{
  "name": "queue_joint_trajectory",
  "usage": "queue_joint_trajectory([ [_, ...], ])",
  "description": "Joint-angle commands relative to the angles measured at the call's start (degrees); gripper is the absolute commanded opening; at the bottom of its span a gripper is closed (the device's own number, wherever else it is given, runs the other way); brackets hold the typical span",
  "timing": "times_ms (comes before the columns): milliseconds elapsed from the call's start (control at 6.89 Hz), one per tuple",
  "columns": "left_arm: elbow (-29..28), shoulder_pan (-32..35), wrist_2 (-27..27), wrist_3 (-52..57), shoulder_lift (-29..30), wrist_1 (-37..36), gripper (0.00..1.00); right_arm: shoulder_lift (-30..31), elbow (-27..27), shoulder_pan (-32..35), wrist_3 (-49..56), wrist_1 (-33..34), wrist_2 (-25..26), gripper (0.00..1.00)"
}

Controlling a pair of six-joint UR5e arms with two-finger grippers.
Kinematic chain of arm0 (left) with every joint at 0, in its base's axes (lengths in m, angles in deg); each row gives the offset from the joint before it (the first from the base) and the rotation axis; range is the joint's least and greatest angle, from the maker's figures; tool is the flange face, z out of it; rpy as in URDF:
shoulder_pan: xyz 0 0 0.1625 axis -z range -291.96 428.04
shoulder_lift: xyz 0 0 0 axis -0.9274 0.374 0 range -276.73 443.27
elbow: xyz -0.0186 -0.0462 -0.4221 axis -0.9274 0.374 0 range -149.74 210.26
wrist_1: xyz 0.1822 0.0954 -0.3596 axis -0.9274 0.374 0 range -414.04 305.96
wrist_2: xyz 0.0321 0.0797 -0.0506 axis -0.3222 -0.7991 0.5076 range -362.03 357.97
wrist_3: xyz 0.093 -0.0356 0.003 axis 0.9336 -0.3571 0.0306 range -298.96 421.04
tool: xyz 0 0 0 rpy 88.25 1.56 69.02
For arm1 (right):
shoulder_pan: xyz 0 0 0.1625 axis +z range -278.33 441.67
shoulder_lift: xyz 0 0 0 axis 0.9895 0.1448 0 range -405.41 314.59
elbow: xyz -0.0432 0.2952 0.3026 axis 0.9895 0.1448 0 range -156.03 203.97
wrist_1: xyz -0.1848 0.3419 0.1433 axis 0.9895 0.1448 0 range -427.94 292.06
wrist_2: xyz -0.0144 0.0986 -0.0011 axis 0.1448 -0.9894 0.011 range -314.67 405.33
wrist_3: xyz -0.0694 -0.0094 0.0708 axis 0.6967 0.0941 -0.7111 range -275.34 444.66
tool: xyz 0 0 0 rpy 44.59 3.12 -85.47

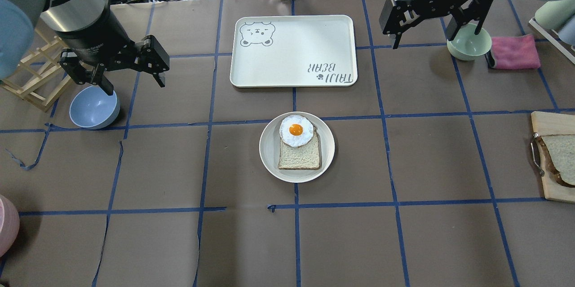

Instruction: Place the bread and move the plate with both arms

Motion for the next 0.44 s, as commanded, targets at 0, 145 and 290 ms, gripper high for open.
queue_joint_trajectory([
  [0,0.0,-0.1,-0.1,0.0,0.1,-0.1,1.0,0.1,-0.1,-0.1,0.0,-0.2,0.1,1.0],
  [145,0.1,-0.1,0.3,0.0,0.0,-0.1,1.0,0.0,-0.2,-0.1,0.0,-0.2,0.1,1.0],
  [290,0.1,0.0,0.3,0.0,0.0,0.0,1.0,0.0,-0.2,-0.1,0.2,-0.3,0.6,1.0],
])
